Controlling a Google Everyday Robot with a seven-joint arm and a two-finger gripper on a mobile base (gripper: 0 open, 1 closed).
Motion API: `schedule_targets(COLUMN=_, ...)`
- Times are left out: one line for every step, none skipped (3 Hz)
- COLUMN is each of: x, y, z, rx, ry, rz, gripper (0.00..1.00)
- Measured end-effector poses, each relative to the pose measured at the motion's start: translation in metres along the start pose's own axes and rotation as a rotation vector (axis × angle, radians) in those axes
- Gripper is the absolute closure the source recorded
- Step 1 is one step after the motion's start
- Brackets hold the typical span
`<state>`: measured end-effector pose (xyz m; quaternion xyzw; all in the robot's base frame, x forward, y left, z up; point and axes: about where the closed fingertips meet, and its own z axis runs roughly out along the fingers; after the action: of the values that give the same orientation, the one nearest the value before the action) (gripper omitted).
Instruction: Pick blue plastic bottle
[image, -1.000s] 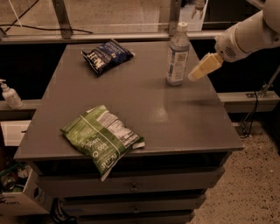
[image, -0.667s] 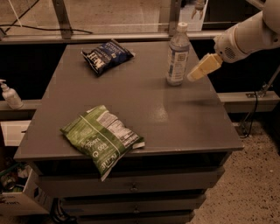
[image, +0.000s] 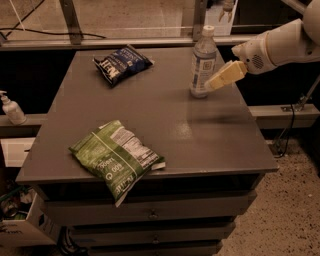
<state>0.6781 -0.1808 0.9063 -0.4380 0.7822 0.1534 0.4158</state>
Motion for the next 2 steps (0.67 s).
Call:
schedule_targets(x=-0.011, y=0.005, z=0.008, rx=-0.029, ry=-0.081, rz=0.013, gripper=0.00)
schedule_targets(x=-0.022, y=0.003, z=0.017, rx=-0.029, ry=-0.141, rz=0.020, gripper=0.00)
